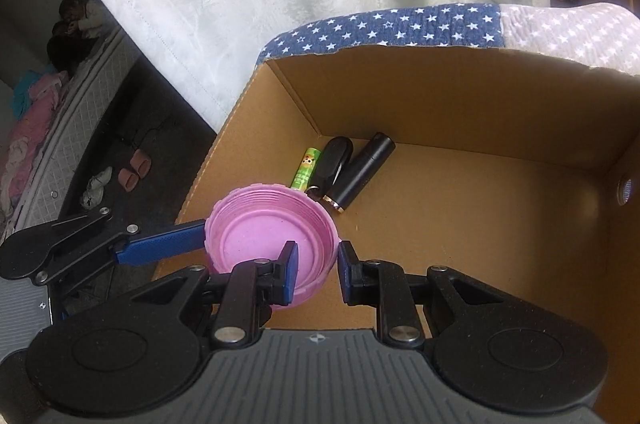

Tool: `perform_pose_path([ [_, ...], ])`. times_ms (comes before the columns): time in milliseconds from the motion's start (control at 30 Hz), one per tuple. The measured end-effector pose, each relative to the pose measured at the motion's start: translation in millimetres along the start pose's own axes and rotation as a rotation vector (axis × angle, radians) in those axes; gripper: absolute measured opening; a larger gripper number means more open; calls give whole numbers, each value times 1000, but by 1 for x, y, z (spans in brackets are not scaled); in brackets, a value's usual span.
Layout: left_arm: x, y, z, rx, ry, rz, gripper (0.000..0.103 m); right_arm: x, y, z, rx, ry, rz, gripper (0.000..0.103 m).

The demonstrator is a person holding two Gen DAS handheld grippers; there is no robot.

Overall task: Organize rigid objects
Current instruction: 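Carry the pink cap into the cardboard box and open the right gripper, then return the right gripper and grasp the black electrical tape roll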

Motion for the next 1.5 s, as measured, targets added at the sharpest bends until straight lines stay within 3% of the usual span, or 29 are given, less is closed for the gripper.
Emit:
perform_pose_path([
  [300,5,-10,-7,44,-18,33,57,-8,-22,-16,104,-57,53,23],
  [467,7,-6,-8,41,-8,31,57,-6,-20,-17,97,-67,67,23],
  [633,5,16,-4,-24,-4,14,57,5,6,-10,18,-61,107,24],
  [867,6,68,-3,-146,34,-27,58,27,81,-14,-164,-23,142,24],
  [1167,20,118,-44,-244,85,-97,59,61,162,-71,-406,30,163,25],
  [1333,21,111,-84,-229,77,-77,63,77,156,-119,-470,58,101,26],
  [1500,12,90,-128,-152,89,-103,64,79,105,-152,-426,41,15,26],
])
Point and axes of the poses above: each gripper's, at about its wrist camera, not at the fingertips, and y roughly against the way its jaws point, x to its left, z to its top, the point moved 10 cm from there along -y, roughly the way its jaws point, and after that the axes turned 14 degrees about y, right-handed, at the moved point
